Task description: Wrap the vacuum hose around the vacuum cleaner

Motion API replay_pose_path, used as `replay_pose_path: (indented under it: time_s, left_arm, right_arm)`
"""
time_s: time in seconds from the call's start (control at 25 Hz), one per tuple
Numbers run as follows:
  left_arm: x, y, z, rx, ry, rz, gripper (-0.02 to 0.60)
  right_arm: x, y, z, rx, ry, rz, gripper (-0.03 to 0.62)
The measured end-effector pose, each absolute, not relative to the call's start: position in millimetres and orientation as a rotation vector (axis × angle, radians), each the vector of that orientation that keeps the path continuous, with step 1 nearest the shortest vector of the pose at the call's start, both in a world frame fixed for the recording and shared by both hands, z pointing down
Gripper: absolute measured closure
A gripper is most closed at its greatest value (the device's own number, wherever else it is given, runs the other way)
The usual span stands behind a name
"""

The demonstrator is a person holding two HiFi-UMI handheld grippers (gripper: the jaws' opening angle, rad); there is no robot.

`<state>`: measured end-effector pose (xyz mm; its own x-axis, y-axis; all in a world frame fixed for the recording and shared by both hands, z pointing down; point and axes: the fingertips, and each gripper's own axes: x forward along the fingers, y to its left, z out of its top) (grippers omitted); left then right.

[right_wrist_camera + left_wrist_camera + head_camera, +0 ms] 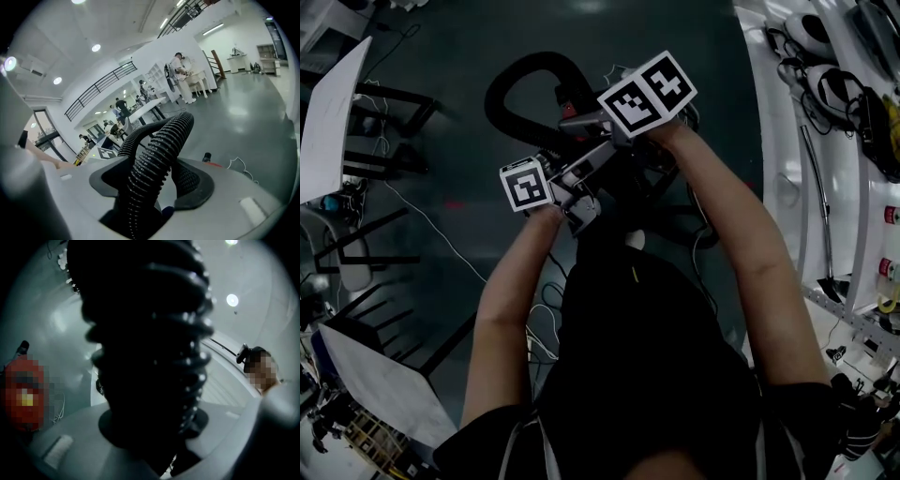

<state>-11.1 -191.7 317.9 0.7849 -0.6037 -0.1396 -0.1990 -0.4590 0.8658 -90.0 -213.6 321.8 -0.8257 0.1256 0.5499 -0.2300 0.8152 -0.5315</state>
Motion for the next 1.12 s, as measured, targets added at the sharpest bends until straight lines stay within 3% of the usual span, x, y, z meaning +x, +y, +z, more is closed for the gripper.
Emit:
replay_pose_path:
  time_s: [0.36, 0.8, 1.12]
  left_arm:
    - [-13, -197, 333, 1.979, -0.507, -0.502, 0.4]
    - [-76, -242, 373, 1.748, -0.608, -0.686, 0.402]
    - [-152, -296, 396, 1.666, -0.8, -0.81, 0.402]
  right_arm:
    - [-80, -237, 339, 0.24, -2.295, 0.593, 0.237]
    - [-60, -276, 323, 0.321, -2.536, 0.705, 0.258]
    - [-27, -253, 377, 0.262, -2.448, 0.754, 0.255]
